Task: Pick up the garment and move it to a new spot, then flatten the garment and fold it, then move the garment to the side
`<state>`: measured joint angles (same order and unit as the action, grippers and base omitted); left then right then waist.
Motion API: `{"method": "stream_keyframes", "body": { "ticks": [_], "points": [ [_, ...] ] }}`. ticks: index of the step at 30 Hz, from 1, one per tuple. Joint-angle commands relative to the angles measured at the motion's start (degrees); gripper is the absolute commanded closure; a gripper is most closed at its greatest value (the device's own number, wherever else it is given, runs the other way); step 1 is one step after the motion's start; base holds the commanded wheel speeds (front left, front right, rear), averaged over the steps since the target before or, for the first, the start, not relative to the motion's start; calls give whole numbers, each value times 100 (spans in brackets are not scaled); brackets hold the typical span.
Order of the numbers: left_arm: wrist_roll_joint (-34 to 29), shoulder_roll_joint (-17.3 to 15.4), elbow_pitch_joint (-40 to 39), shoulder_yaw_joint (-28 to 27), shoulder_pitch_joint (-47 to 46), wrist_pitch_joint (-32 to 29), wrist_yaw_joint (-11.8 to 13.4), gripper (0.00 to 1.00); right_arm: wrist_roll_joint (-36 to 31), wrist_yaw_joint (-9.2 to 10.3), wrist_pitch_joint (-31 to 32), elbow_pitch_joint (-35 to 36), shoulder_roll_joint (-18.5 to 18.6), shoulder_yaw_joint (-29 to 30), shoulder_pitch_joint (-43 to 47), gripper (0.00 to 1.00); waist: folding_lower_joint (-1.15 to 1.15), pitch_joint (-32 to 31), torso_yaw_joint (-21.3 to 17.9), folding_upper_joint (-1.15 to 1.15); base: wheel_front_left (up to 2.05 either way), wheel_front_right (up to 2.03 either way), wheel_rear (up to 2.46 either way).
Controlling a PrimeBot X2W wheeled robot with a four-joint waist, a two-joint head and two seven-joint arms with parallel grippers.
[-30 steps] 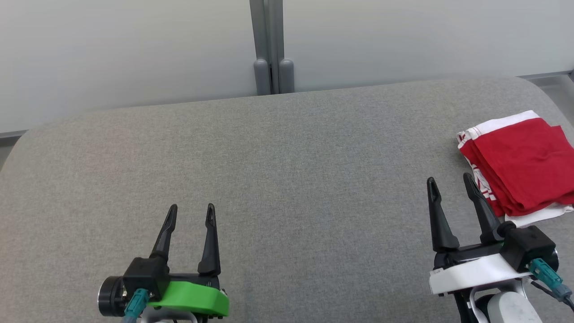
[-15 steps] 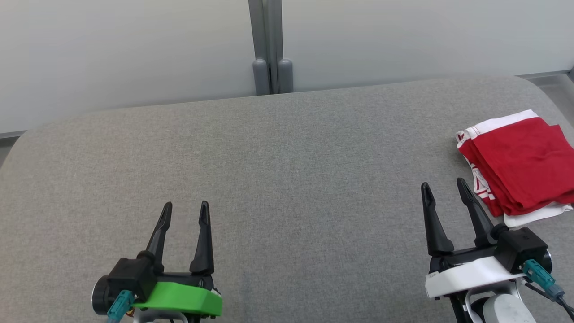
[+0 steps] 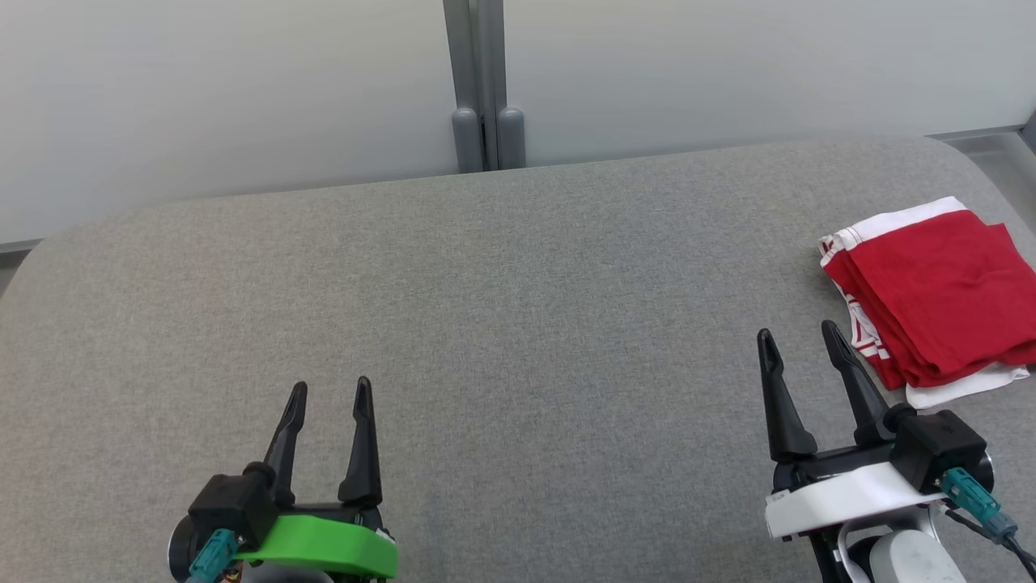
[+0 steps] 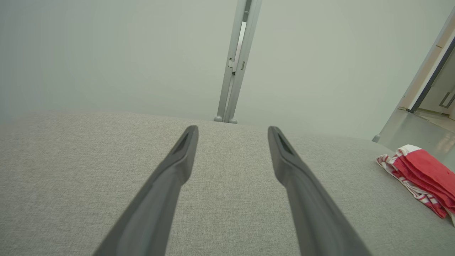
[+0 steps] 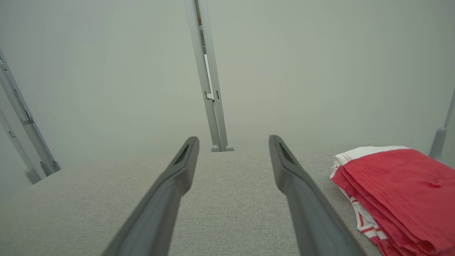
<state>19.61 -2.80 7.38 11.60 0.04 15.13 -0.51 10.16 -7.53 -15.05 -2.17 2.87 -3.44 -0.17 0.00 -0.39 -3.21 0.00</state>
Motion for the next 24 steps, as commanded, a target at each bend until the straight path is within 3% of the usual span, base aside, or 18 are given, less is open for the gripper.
{"method": "stream_keyframes", "body": {
  "ticks": [1,2,5,24],
  "points": [
    [78,-22,-13,-7,49,-3,-23,0,13,11,-12,11,4,3,-5,0,0,3,-1,0,0,0,0],
    [86,-1,11,7,0,0,-18,100,1,0,0,1,0,-1,0,100,0,3,-2,0,0,0,0],
    [118,7,143,20,32,-4,-28,100,27,-1,6,-109,-9,-11,48,100,0,3,-2,0,0,0,0],
    [1967,-86,272,-318,-144,-442,-191,100,2168,0,406,-354,113,82,-123,100,0,11,46,0,0,0,0]
  ]
}}
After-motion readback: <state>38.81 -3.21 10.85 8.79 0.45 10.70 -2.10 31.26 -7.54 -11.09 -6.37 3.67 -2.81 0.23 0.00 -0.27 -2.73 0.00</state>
